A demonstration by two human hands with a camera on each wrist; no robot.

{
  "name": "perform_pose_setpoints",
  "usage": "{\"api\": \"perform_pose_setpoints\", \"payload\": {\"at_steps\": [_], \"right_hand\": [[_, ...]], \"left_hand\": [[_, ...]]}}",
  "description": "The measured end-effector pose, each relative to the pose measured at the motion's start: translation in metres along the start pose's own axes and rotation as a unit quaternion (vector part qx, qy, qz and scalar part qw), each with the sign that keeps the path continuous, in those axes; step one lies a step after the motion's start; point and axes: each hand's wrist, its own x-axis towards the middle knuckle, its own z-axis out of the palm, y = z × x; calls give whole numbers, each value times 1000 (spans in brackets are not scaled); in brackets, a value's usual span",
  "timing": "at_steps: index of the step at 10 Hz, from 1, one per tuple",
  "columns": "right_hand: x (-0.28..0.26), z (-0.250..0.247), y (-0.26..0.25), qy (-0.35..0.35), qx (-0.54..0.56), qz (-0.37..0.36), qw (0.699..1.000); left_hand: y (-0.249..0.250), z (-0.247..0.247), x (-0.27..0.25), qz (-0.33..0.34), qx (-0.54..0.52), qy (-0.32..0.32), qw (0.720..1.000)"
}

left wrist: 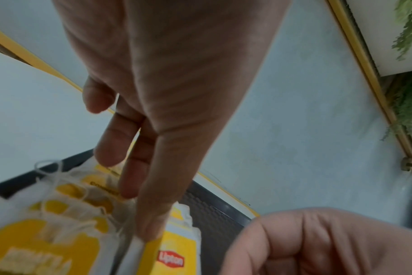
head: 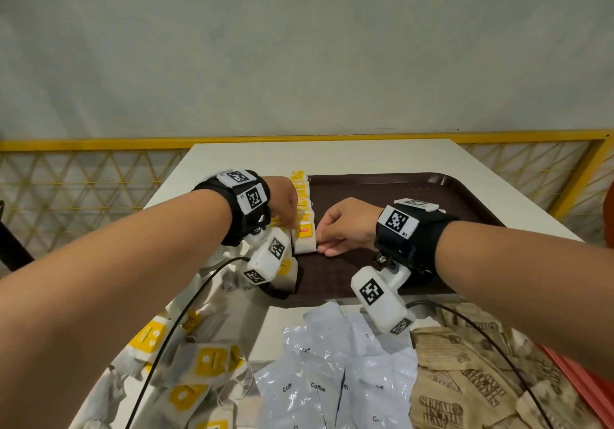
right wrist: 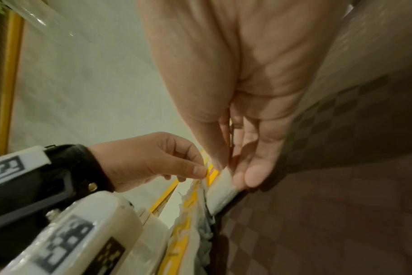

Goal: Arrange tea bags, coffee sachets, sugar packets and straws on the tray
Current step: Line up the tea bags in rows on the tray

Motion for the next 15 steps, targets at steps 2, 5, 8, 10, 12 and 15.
{"api": "perform_pose_setpoints", "payload": {"at_steps": [2, 5, 8, 10, 12, 15], "right_hand": [[-1, 4, 0, -11, -20, 8, 1000], [8, 7, -11, 72, -44, -28, 996], [5, 11, -8, 89, -14, -13, 996], [9, 16, -8, 80, -37, -2, 996], [12, 15, -5, 89, -33, -11, 995], [17, 7, -5, 113, -61, -33, 991]], "left_hand": [[-3, 4, 0, 4, -5, 13, 1000], [-9, -3, -5, -22, -31, 25, 999], [-7, -3, -5, -31, -31, 39, 998], [-4, 6, 2, -68, -1, 39, 997], [3, 6, 1, -84, -5, 13, 996], [2, 7, -4, -69, -19, 45, 996]]}}
